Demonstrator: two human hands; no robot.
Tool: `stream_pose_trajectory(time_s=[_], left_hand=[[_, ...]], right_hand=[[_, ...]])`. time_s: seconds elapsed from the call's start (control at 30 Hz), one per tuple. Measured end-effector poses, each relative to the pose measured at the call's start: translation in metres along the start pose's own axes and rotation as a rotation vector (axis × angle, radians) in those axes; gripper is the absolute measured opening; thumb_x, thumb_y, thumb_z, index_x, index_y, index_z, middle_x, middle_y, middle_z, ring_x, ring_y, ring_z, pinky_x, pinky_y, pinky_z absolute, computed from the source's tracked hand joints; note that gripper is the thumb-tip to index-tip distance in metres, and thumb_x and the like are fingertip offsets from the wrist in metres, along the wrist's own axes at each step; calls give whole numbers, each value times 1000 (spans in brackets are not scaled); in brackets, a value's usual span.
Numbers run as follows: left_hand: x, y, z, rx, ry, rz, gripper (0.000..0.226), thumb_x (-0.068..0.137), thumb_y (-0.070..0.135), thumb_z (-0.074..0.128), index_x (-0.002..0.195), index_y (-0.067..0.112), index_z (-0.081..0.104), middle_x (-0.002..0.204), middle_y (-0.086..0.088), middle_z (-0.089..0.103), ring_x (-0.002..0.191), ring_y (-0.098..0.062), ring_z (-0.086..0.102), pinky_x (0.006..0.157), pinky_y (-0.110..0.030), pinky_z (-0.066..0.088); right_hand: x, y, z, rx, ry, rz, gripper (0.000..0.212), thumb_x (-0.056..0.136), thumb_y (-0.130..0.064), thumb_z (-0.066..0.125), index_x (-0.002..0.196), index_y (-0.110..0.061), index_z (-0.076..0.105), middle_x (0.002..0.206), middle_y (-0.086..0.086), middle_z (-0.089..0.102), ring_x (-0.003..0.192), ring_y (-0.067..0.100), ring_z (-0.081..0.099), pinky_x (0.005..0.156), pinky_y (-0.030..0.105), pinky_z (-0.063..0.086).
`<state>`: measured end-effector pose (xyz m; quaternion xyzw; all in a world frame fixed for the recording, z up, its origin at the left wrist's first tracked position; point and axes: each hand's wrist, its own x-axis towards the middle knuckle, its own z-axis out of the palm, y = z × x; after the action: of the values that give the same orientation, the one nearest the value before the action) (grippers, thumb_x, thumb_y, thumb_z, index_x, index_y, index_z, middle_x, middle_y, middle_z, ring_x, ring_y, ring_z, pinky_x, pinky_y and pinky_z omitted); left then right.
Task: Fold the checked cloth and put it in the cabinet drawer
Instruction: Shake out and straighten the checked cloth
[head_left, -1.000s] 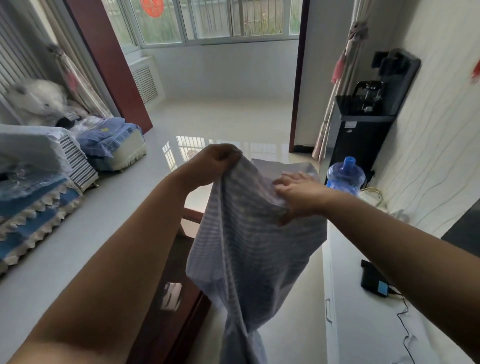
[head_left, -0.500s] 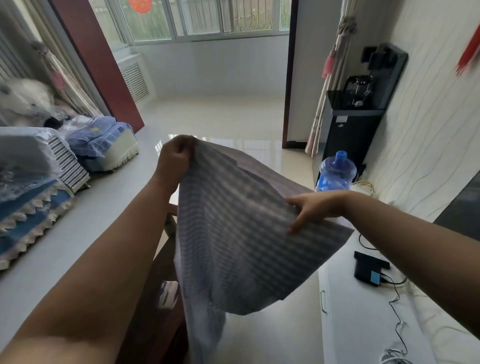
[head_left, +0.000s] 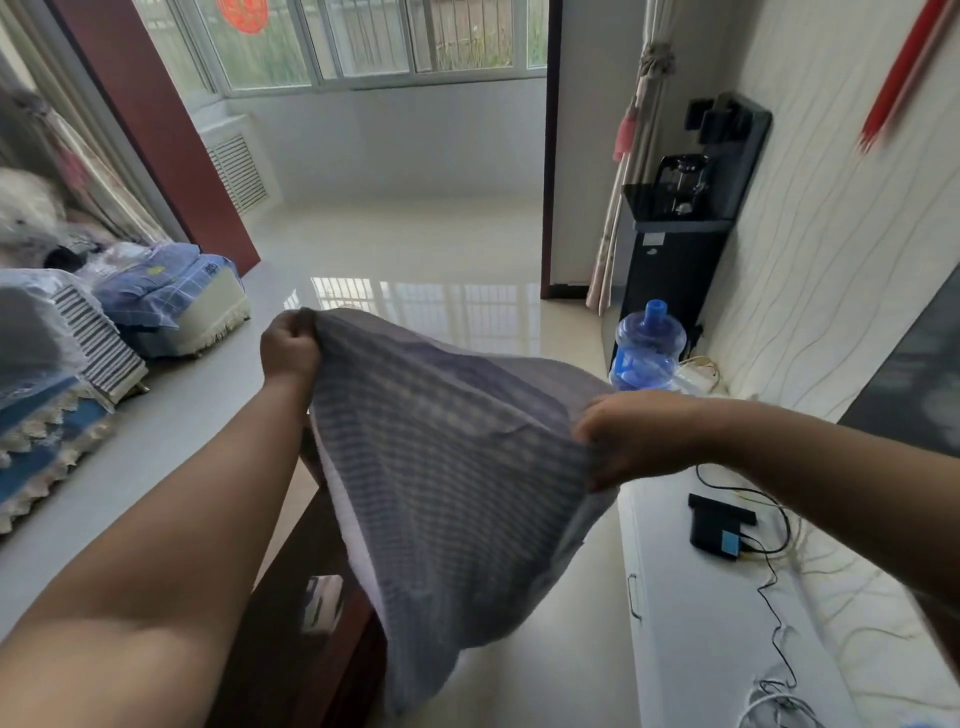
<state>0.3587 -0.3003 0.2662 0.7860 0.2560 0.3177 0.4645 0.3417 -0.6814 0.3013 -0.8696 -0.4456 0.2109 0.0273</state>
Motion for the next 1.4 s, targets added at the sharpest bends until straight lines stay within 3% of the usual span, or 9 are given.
stream_pose_trajectory(time_s=[0.1,0.2,0.4,0.57,0.83,1.0,1.07,1.2,1.4], left_hand=[[4,2,8,-16,-26,-47,30,97,19,45,112,0,64,117,-21,64,94,-20,54,81,-25,39],[7,1,17,-19,-30,-84,29,96,17,45,111,1,65,116,-21,65,93,-20,54,80,-25,39],[15,-10,7,53,1,-151,31,95,15,43,113,2,64,119,-21,63,112,-33,58,94,-35,45],[19,-8,3,23,-114,-65,28,94,16,47,109,0,64,114,-22,64,104,-31,59,81,-30,43],[12,73,1,42,134,423,28,96,12,41,103,-5,62,105,-24,65,97,-31,60,72,-24,36],[27,67,-4,244,-85,468,34,97,23,44,102,-4,65,101,-27,68,93,-37,64,79,-38,47],[25,55,-8,265,-161,404,38,97,28,46,99,-3,67,95,-25,69,89,-36,64,75,-37,47],[30,62,-18,123,-37,274,33,92,26,49,104,4,70,102,-17,71,96,-32,66,80,-32,50],[26,70,-23,180,-184,265,37,95,31,54,111,0,68,94,-13,65,85,-22,57,78,-31,48]], right_hand=[[-12,-32,0,-138,48,-196,14,87,-43,57,91,-30,56,134,-5,53,128,11,46,98,36,47],[-21,-49,10,-357,51,-327,15,92,-35,49,100,-25,42,104,3,63,102,21,55,96,40,48],[-19,-25,5,-606,211,-16,23,94,-30,50,110,-16,43,85,5,66,85,27,58,93,42,46],[-17,23,-40,-340,79,355,32,97,-40,41,103,-18,64,85,-5,57,80,12,50,80,32,40],[-20,82,-59,144,459,382,29,83,-41,66,74,-16,55,76,6,60,66,19,51,60,28,36],[-24,101,-63,-480,724,497,25,95,-30,50,93,-9,64,88,19,68,81,35,64,76,37,42],[-21,99,-74,-428,870,490,24,94,-23,48,110,-7,56,86,25,64,78,40,62,73,41,43],[-2,77,-83,-269,643,578,50,93,-25,46,138,-16,28,82,18,59,75,34,59,67,40,44],[3,76,-78,-398,651,737,22,90,-13,44,97,-16,64,102,14,67,102,33,60,96,44,35]])
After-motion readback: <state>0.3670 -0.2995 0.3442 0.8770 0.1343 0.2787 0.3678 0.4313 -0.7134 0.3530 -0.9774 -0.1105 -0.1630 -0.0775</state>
